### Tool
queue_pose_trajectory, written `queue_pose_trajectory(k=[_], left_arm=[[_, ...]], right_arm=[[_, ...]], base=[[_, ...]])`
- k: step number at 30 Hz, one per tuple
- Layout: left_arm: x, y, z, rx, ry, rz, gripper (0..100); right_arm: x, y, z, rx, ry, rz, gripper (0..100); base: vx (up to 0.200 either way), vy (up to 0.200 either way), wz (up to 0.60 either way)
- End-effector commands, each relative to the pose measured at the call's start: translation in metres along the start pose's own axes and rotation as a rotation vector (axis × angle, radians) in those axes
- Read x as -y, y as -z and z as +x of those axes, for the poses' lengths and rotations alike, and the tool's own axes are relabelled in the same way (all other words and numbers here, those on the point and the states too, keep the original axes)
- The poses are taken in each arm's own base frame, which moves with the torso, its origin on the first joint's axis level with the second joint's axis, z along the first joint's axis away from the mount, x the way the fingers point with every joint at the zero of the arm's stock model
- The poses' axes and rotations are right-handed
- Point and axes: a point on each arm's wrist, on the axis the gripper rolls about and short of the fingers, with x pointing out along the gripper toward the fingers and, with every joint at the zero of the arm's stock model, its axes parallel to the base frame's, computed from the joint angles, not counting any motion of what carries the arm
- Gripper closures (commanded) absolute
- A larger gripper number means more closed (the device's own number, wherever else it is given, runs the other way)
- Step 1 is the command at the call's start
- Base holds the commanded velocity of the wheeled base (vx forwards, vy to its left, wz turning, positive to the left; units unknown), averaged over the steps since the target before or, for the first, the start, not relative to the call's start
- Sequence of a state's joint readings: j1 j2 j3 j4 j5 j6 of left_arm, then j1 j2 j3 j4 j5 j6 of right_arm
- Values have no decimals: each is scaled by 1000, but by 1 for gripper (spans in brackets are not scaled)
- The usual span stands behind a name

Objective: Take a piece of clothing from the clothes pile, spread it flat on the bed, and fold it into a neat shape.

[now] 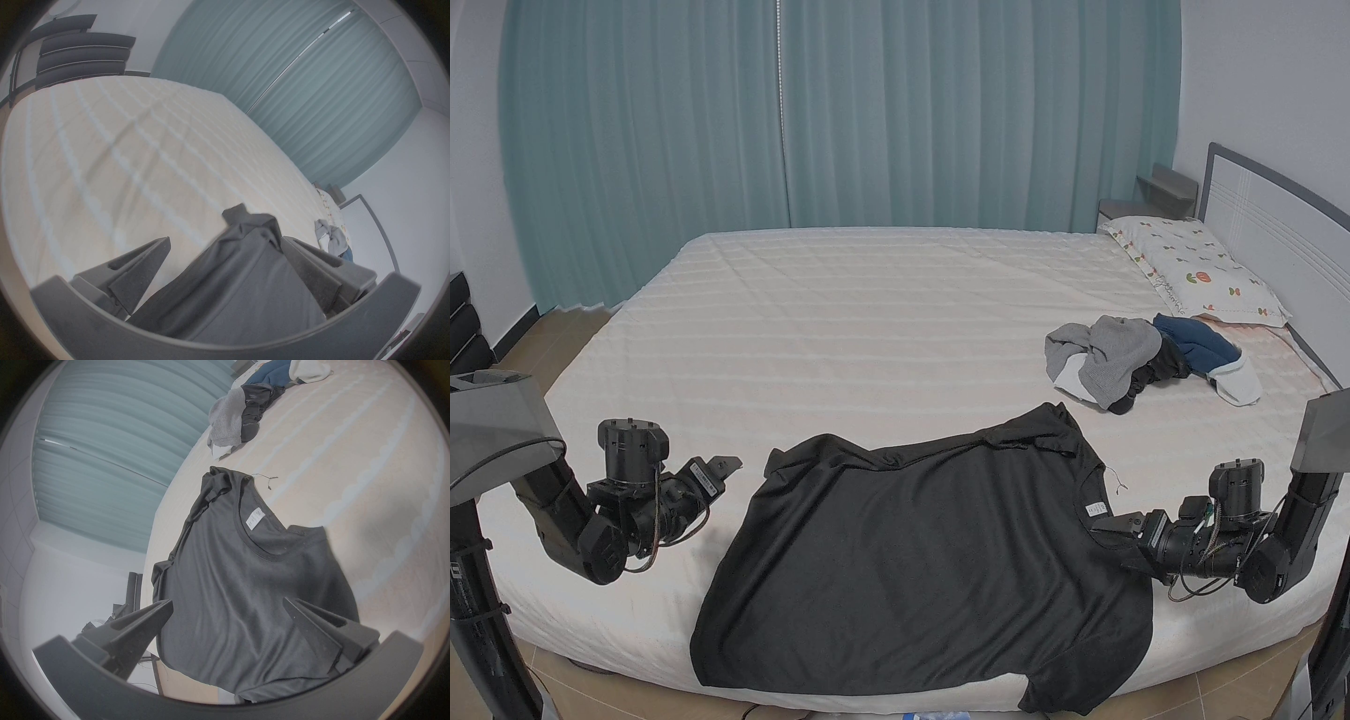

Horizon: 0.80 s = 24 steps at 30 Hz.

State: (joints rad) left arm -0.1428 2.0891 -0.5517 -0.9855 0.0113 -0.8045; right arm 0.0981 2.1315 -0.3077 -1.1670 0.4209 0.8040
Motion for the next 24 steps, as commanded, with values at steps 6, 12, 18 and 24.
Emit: queue_pose_trajectory(k=[6, 12, 18, 24], left_arm=[[44, -23, 64, 10, 58, 18, 0], [56, -14, 111, -22, 85, 35, 0], [46, 2, 139, -38, 66, 34, 0], [35, 8, 137, -34, 70, 27, 0]], right_arm=[[14, 9, 18, 12, -31, 59, 0], [15, 15, 18, 14, -44, 45, 0], [15, 17, 19, 11, -46, 41, 0], [15, 17, 19, 11, -45, 37, 0]], base=[[0, 0, 0], [0, 0, 0], [0, 0, 0], [0, 0, 0]])
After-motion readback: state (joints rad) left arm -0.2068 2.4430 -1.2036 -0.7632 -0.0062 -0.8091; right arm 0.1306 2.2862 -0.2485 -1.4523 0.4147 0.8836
